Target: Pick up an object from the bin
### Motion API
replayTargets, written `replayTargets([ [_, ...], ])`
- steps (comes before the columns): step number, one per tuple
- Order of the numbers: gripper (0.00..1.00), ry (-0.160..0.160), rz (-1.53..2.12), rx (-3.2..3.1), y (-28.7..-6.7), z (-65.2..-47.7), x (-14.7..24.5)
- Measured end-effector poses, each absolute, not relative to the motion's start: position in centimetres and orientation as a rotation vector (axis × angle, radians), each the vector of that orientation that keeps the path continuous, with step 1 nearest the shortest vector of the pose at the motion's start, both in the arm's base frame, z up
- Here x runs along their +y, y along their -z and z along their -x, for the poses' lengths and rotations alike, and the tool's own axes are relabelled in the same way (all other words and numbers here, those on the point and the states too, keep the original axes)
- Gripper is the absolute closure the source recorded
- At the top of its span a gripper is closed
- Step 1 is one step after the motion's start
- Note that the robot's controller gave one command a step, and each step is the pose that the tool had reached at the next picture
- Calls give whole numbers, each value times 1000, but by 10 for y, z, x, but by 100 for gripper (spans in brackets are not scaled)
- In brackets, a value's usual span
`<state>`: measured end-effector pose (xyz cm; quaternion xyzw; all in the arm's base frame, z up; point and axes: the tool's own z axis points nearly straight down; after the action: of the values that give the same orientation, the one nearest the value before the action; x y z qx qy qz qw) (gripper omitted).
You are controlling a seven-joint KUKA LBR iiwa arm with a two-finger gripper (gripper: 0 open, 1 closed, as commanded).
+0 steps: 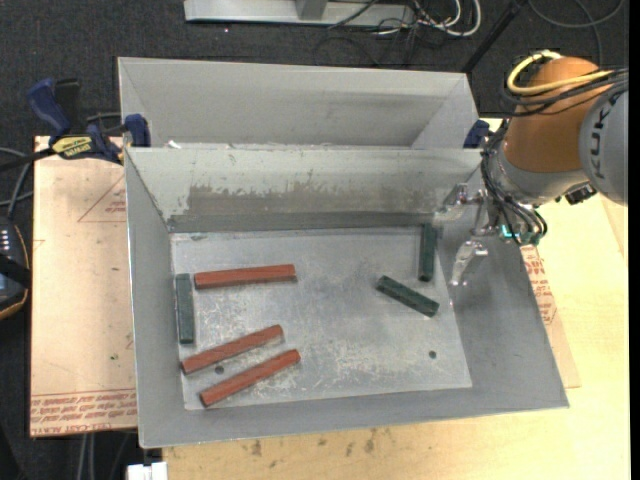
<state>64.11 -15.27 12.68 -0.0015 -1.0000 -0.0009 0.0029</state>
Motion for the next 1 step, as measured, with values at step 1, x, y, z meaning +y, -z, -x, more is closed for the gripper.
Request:
replayTargets([
  [1,0,1,1,-3144,-132,-643,-152],
])
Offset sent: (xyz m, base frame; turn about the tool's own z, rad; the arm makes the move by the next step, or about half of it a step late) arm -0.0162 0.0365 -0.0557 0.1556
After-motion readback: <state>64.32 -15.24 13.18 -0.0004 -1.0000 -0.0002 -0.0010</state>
